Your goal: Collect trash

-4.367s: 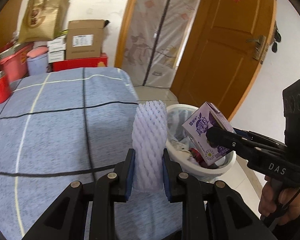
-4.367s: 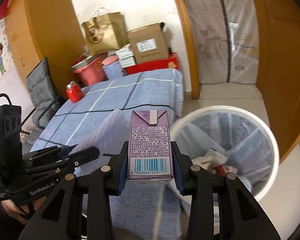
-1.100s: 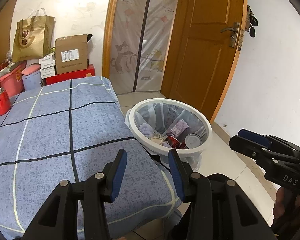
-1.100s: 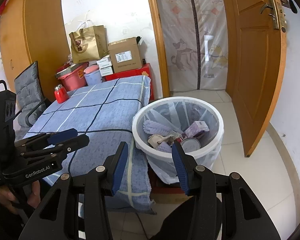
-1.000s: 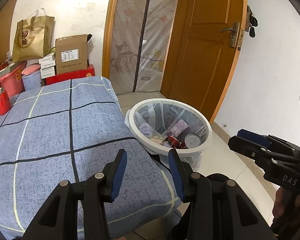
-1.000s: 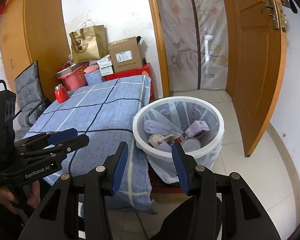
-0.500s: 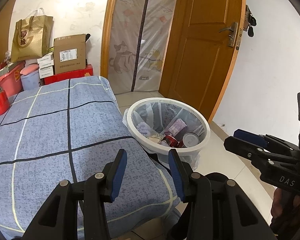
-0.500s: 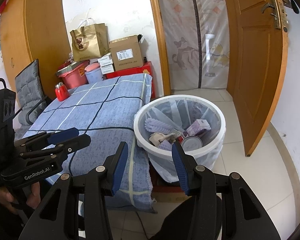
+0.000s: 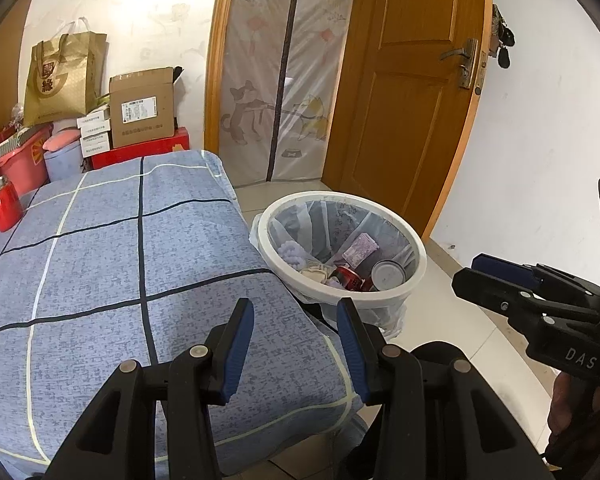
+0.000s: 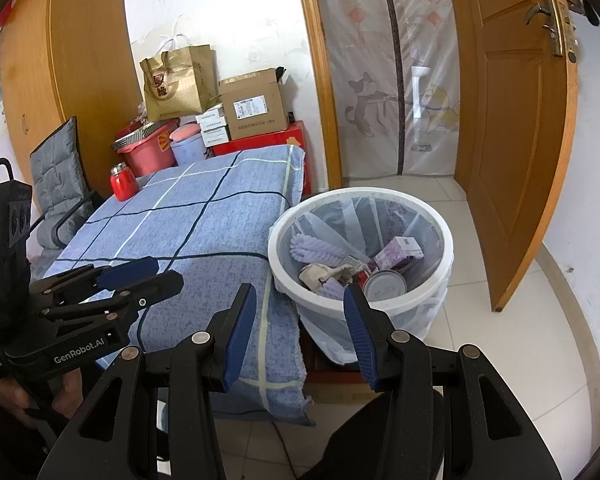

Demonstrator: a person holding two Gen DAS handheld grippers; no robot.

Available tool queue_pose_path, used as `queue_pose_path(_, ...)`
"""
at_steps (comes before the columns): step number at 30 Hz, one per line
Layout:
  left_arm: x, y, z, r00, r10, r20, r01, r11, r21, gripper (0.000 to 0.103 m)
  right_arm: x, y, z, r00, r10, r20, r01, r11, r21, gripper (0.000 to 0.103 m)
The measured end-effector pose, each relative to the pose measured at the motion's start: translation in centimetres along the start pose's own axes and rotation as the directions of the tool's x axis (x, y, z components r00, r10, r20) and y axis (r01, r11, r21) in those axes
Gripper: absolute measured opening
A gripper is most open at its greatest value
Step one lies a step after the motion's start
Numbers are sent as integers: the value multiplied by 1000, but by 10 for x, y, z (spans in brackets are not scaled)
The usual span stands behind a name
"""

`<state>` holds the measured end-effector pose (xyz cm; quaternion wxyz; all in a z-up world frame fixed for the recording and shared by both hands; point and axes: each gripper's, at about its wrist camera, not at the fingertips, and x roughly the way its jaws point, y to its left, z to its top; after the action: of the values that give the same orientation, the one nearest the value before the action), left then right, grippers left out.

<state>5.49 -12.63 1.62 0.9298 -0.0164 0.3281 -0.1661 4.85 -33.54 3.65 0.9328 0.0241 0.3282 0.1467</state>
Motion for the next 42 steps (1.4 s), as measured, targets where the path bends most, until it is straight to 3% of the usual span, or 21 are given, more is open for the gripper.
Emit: queue_pose_path(42,2,0,-3,999,51,-8,-51,999,14,43,2,2,-1,1000,2,-5,-2,1000,1,47)
